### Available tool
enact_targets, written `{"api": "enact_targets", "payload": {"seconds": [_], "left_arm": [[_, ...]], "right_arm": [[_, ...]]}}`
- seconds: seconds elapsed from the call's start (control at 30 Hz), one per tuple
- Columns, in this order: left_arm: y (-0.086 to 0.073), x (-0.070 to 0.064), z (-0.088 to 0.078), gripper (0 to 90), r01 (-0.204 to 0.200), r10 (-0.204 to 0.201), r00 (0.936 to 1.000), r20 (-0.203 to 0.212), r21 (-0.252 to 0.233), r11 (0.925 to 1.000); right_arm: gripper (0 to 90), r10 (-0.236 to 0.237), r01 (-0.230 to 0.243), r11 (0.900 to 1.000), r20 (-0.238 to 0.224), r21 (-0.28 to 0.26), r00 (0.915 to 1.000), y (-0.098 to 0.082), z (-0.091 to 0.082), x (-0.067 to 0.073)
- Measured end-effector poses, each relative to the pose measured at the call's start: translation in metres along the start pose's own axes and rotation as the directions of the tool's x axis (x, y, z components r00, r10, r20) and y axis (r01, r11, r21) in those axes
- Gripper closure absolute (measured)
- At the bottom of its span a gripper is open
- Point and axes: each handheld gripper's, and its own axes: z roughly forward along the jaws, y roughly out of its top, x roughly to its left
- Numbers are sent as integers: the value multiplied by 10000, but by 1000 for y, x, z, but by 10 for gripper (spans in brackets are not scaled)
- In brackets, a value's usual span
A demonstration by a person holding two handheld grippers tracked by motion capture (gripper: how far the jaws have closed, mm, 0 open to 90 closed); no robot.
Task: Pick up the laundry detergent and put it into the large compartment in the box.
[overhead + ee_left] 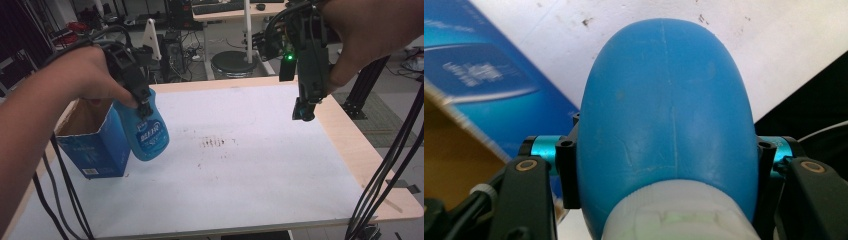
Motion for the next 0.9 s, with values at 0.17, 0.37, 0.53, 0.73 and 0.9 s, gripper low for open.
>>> {"api": "enact_targets", "payload": {"seconds": [0.17, 0.37, 0.53, 0.73, 0.9], "left_arm": [[-7, 7, -32, 382, 118, -120, 9997, -198, -107, 9999], [-12, 16, -65, 382, 400, -404, 9991, -127, -286, 9988], [-16, 21, -89, 382, 734, -744, 9970, -214, -440, 9963], [-24, 32, -110, 382, 1358, -1377, 9903, -213, -709, 9882], [-33, 45, -117, 382, 1752, -1772, 9838, -268, -645, 9824]], "right_arm": [[20, -36, 36, 10000, -29, 54, 10000, 3, 0, 0], [20, -73, 73, 10000, -40, 42, 10000, 5, 1, -1], [20, -102, 103, 9999, -23, 73, 9999, 7, 1, -2], [20, -121, 121, 9999, -59, 91, 9999, 7, 1, -3], [20, -84, 84, 9999, -86, 79, 9999, 5, 2, -4]]}}
